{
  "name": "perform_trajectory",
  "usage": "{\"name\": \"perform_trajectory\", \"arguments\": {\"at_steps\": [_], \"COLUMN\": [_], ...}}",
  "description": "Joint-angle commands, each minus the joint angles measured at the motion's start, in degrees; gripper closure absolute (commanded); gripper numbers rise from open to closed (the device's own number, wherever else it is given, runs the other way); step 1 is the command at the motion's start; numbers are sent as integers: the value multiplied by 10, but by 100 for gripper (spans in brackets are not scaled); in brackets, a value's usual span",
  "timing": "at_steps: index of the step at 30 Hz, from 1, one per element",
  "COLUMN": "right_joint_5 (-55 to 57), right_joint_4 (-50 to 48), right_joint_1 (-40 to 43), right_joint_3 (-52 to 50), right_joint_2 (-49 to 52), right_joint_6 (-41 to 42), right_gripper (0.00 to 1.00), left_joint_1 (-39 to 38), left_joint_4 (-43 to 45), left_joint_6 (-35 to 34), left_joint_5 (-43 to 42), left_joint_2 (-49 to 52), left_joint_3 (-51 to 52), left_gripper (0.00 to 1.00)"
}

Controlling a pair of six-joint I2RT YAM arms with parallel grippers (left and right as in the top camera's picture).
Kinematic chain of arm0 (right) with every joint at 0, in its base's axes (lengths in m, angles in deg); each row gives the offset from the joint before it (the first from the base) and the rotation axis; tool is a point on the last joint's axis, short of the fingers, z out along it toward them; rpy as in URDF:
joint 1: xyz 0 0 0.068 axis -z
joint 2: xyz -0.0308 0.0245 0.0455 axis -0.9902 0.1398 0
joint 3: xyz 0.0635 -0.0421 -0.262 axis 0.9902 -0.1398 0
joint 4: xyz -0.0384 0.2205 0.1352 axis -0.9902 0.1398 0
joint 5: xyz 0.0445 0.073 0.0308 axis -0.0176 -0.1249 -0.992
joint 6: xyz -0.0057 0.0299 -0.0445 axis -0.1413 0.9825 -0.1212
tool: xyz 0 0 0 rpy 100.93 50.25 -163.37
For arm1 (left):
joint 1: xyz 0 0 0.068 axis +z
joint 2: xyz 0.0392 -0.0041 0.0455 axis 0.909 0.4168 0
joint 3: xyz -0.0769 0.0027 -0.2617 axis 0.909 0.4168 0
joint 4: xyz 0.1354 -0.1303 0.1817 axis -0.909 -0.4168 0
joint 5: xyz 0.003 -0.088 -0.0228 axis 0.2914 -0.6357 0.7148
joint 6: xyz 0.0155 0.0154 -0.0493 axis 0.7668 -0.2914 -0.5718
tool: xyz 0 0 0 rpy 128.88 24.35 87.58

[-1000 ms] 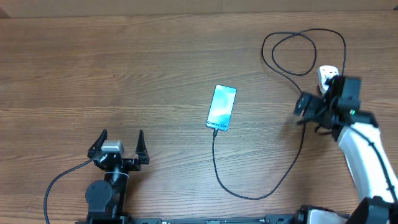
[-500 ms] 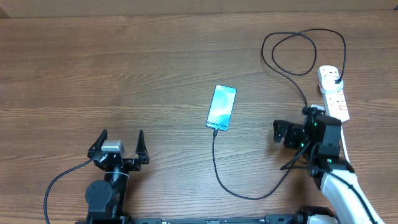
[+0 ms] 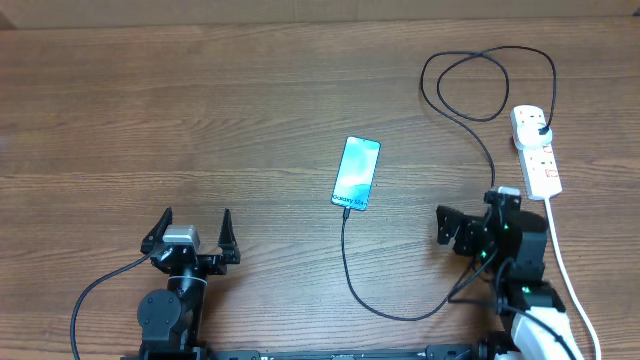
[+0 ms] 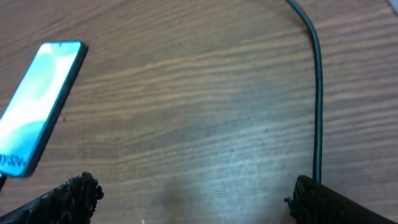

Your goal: Plug charger to phone and switch on socket

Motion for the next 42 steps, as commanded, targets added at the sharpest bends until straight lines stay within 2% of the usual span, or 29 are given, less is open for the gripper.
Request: {"name": "perform_trajectory", "arguments": {"at_steps": [1,6,15,19,42], "right_joint_5": [-5,-14,-27,-26,-27], "right_joint_4": [-20,-56,-41,6,6], "right_joint_1": [-3,-3,-3,-3,-30], "right_joint_3": [-36,-78,-107,-107,-107], "right_joint_2": [-31,-80,-178,-238,-499], "right_joint_6": [-3,-1,-1,-1,-1], "right_gripper": [0,0,0,0,0], "left_joint_1": [3,3,3,3,3], "left_joint_4": [-1,-1,-1,-1,-1], "left_joint_6": [9,9,9,9,9], "left_joint_5": [4,4,4,4,4], "left_joint_2": [-7,-7,-7,-7,-7], "left_joint_3": [2,2,2,2,2], "left_gripper": [0,0,1,0,0]}}
